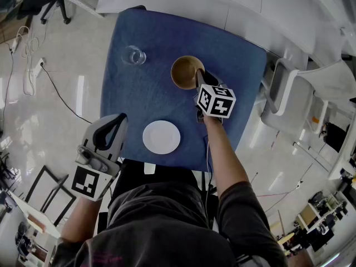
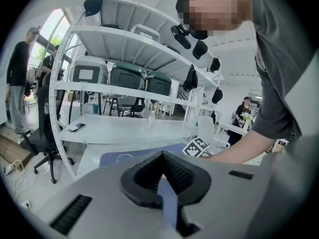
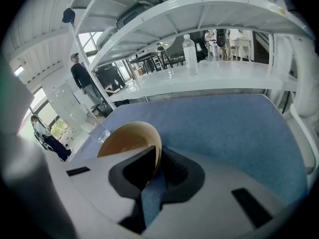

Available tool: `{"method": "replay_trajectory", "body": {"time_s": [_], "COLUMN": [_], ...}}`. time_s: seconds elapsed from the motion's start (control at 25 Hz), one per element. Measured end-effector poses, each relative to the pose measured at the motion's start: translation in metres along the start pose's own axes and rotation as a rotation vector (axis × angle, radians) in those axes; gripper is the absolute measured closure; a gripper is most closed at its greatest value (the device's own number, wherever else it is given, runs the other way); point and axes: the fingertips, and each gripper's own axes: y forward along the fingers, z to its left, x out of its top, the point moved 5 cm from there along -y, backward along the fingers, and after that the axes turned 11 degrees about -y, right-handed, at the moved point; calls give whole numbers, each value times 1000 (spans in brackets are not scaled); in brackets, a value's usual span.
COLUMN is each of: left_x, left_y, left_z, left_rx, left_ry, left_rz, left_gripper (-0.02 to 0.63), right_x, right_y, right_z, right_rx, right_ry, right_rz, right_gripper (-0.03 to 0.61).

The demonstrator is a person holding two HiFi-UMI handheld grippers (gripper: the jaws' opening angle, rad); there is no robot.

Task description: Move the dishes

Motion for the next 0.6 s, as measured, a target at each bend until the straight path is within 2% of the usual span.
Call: {"method": "replay_trajectory", "body": {"time_s": [0.16, 0.6], "left_x": [-3, -13], "left_y": [-2, -30], "left_z": [0, -4], "left_rx": [3, -10], "left_ry": [-2, 7], "left_rz": [-3, -39], "left_gripper": [612, 612], "right_x": [0, 9], "right_y": [1, -30], "right_z": [1, 14], "right_rx": [-4, -26], "right_ry": [-4, -27], "right_rz": [-4, -61], "right_gripper": [558, 562]}}
